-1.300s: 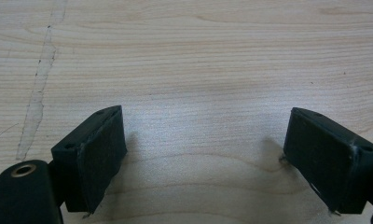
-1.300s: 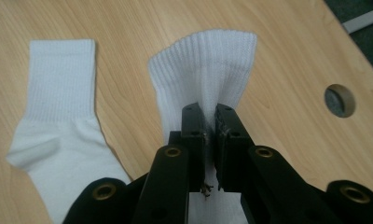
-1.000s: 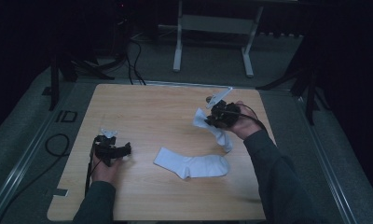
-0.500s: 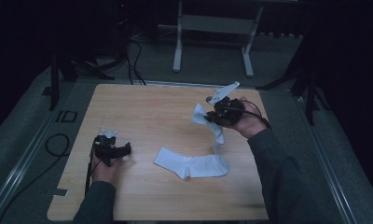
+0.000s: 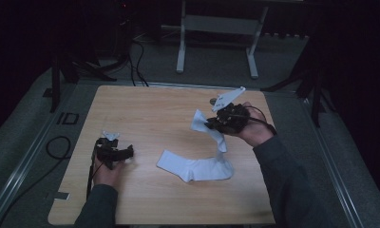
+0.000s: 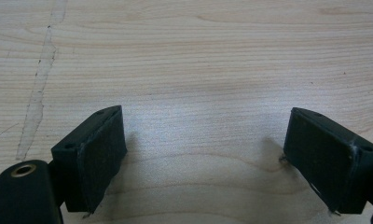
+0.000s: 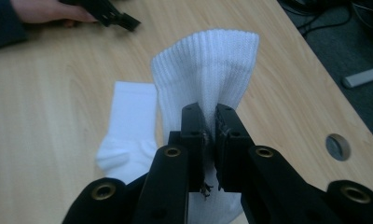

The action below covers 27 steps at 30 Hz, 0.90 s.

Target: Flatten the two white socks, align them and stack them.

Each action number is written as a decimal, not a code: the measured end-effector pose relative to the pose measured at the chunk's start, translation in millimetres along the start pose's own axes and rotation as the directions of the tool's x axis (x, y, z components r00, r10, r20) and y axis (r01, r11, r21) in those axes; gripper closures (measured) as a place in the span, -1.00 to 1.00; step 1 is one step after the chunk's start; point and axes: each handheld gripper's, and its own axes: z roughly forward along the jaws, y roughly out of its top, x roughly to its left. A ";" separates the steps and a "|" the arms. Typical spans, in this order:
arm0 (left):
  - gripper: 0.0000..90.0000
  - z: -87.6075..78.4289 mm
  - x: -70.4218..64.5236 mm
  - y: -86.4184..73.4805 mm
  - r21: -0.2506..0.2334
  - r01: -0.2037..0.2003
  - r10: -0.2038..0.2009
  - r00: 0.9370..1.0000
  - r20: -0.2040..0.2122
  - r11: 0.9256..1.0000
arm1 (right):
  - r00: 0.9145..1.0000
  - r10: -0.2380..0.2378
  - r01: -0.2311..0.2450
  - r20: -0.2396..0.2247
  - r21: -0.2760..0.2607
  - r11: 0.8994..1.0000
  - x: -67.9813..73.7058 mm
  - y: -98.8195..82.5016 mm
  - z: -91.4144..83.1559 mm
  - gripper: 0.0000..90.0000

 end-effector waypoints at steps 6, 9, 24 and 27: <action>-0.71 0.0 0.0 0.0 -0.001 0.001 -0.001 1.000 0.000 1.000 | 1.000 -0.014 0.014 -0.014 0.007 1.000 11.7 -0.2 -1.1 0.84; -0.71 0.1 0.0 0.0 -0.001 0.000 0.000 1.000 0.000 1.000 | 0.999 -0.018 0.019 -0.026 0.016 1.000 17.6 -2.0 2.0 0.84; -0.71 -0.1 0.0 0.0 0.001 -0.001 0.001 1.000 0.000 1.000 | 0.998 0.028 -0.023 -0.061 0.077 0.997 32.7 -15.3 54.6 0.83; -0.71 -0.1 0.0 -0.1 0.001 -0.001 0.001 1.000 0.000 1.000 | 0.997 0.028 -0.021 -0.071 0.099 0.995 39.9 -16.7 72.6 0.83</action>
